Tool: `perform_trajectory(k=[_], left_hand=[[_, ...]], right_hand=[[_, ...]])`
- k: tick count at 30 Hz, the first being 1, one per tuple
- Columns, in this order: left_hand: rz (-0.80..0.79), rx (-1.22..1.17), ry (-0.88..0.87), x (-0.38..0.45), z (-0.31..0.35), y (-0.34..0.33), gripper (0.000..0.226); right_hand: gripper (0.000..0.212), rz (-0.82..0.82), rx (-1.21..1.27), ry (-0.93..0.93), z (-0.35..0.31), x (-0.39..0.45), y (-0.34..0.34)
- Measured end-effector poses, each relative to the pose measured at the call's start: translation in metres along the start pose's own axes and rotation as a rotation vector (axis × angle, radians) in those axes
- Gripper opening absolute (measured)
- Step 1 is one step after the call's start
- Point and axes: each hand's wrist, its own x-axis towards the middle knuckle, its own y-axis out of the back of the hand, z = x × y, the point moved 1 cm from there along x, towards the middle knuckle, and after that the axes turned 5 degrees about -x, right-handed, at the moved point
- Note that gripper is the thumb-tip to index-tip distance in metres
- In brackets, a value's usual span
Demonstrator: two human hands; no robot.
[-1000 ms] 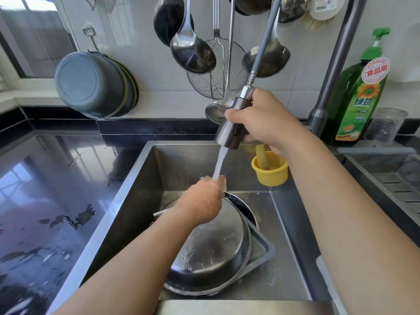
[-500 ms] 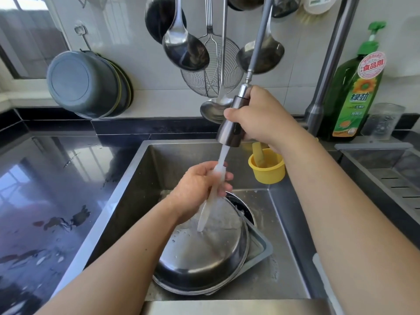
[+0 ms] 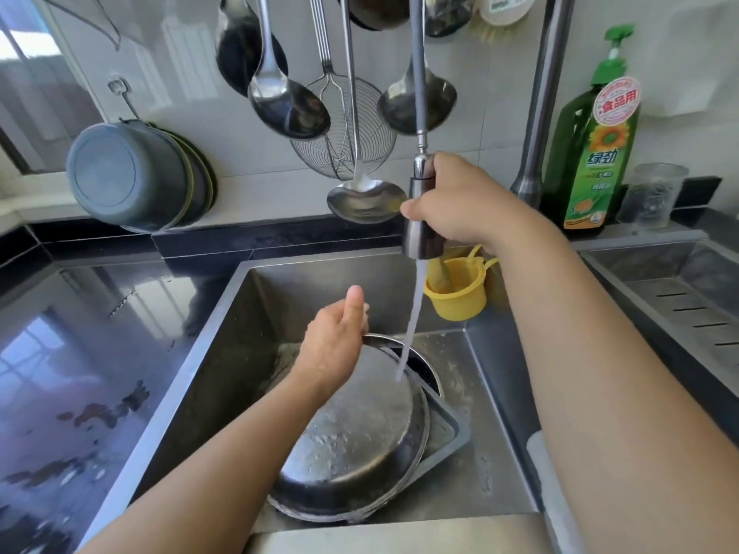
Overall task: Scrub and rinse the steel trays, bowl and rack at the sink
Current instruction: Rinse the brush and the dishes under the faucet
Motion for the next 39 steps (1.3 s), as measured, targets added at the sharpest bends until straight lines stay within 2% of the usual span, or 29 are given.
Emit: perform_trajectory(k=[1,4,6,11,15,19,23,27,30,33,36,39], left_hand=[[-0.04,-0.088,0.048,0.002,0.002,-0.002,0.053],[-0.15,-0.431,0.185,0.024,0.023,-0.006,0.011],[-0.193,-0.528,0.169,0.045,0.045,-0.013,0.017],[-0.186,-0.49,0.002,0.084,0.098,-0.048,0.024],[-0.135,-0.47,-0.072,0.1,0.119,-0.071,0.016],[-0.089,-0.432,-0.098,0.108,0.124,-0.08,0.038],[-0.058,-0.425,-0.089,0.122,0.119,-0.083,0.024],[-0.046,-0.443,-0.076,0.136,0.12,-0.088,0.022],[-0.108,-0.327,-0.036,0.136,0.113,-0.096,0.012],[-0.005,-0.44,-0.005,0.13,0.108,-0.093,0.02],[0.049,-0.504,-0.061,0.129,0.111,-0.091,0.007],[0.046,-0.549,-0.126,0.13,0.115,-0.089,0.047]], right_hand=[[0.026,0.015,-0.029,-0.007,0.006,-0.001,0.008],[0.027,0.064,-0.084,-0.018,0.021,-0.002,0.026],[0.028,0.07,-0.068,-0.018,0.026,-0.001,0.031],[0.03,0.046,-0.036,0.016,0.031,0.005,0.031],[0.034,0.051,-0.006,0.04,0.039,0.008,0.037],[0.034,0.037,0.012,0.043,0.044,0.01,0.039],[0.032,0.011,0.031,0.055,0.046,0.011,0.04],[0.036,0.001,0.043,0.05,0.05,0.012,0.044],[0.04,0.0,0.066,0.043,0.05,0.011,0.042],[0.037,-0.015,0.077,0.048,0.047,0.01,0.039],[0.038,-0.014,0.081,0.051,0.046,0.01,0.039],[0.038,-0.016,0.082,0.044,0.046,0.011,0.039]])
